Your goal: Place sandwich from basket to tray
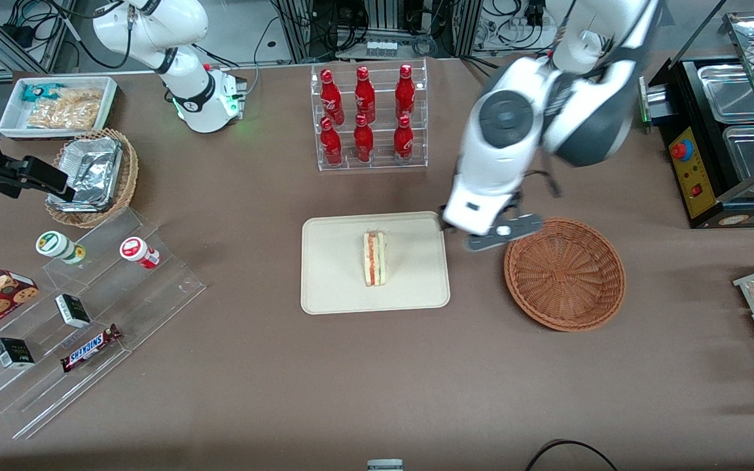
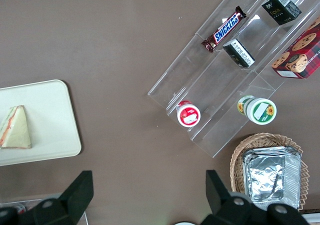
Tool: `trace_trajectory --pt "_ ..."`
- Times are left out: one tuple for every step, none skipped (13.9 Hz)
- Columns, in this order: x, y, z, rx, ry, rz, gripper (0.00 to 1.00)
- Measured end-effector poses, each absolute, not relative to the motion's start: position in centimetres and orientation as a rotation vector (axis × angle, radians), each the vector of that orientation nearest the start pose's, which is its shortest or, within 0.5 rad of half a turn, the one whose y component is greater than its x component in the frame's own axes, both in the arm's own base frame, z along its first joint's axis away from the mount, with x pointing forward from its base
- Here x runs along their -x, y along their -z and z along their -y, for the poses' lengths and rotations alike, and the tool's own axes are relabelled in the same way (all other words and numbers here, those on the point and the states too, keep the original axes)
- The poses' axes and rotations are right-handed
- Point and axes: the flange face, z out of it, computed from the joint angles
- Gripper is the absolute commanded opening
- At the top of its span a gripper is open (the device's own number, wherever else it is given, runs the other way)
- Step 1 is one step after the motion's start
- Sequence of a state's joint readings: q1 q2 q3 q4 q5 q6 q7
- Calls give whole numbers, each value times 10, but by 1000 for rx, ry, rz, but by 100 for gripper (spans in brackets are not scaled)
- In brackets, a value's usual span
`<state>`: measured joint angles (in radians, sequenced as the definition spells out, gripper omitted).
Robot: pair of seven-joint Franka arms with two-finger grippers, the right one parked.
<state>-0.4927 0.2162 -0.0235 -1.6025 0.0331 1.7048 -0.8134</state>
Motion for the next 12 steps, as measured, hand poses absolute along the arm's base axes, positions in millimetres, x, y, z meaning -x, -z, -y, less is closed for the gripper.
trace_trajectory --pt "-541 -506 274 3009 -131 447 99" --pt "-543 -517 247 3006 -151 437 99" --pt "-544 -526 221 3007 -175 408 100" --pt "-546 -532 196 3012 -195 373 100" --pt "-547 -534 170 3018 -215 334 100" --pt "-547 -534 145 3027 -235 289 100" --pt "-548 -533 118 3037 -251 244 100" --pt "-547 -534 90 3048 -265 210 100" --pt "-543 -536 65 3056 -279 187 100" --pt "-538 -539 45 3062 -285 181 100" --pt "-533 -544 29 3069 -279 179 100" --pt "-529 -548 15 3077 -272 154 100"
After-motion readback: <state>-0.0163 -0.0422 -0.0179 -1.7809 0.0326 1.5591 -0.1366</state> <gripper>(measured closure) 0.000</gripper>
